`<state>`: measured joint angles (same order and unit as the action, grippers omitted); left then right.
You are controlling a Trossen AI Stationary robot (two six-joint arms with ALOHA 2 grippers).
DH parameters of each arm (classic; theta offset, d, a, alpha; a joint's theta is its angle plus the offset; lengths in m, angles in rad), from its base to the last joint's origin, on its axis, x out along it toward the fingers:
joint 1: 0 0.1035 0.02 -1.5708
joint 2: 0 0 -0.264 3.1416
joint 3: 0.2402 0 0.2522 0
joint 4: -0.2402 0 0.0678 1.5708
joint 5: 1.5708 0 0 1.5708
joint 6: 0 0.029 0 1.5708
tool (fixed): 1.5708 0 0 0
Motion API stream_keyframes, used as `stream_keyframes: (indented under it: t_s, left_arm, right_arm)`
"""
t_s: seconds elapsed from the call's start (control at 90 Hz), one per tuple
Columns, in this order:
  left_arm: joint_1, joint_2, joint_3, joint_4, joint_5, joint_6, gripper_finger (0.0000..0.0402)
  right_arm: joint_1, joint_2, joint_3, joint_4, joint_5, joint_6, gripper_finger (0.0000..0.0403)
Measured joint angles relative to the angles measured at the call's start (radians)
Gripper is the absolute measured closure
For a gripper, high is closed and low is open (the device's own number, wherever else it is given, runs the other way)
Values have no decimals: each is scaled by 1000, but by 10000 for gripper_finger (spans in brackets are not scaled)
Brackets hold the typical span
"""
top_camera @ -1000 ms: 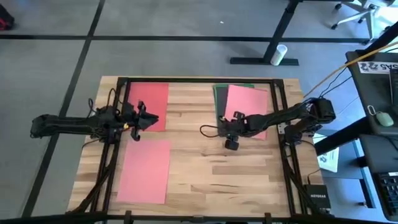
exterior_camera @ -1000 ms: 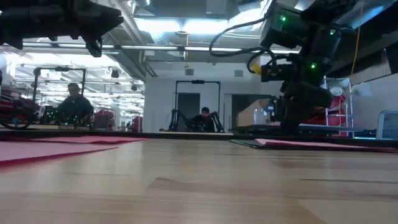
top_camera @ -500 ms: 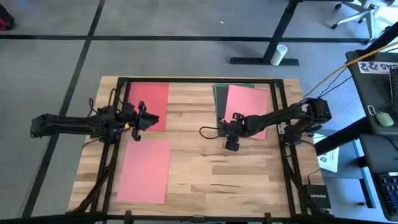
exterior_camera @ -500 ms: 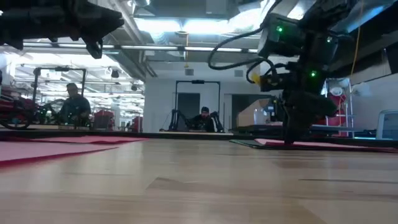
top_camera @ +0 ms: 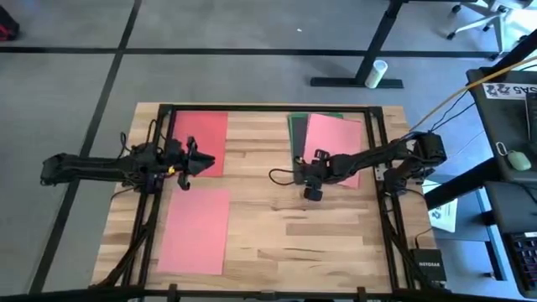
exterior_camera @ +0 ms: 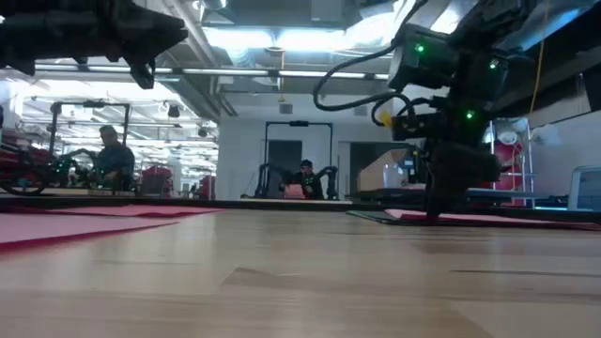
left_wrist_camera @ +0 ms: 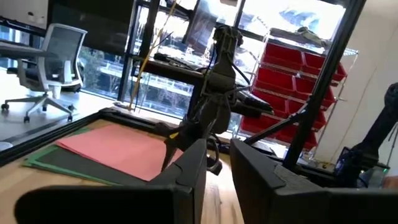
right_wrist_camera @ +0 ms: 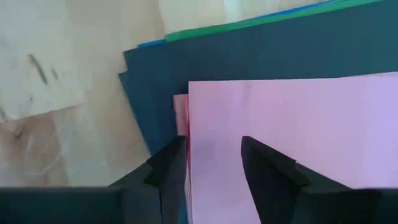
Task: Organize paper
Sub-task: Stack the pink paper on top of the pink paper
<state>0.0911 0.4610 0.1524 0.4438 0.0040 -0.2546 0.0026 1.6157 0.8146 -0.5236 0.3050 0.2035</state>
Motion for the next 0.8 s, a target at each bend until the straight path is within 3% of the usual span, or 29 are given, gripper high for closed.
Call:
stream_keyframes:
  t_s: [0.444,0.8]
  left_arm:
    - [0,0,0,-23,0,0,345]
    - [0,0,0,-23,0,0,345]
  right_arm:
    - [-5,0,0,-4,-10,-6,268]
    - [-38,0,0,-13,-9,-20,396]
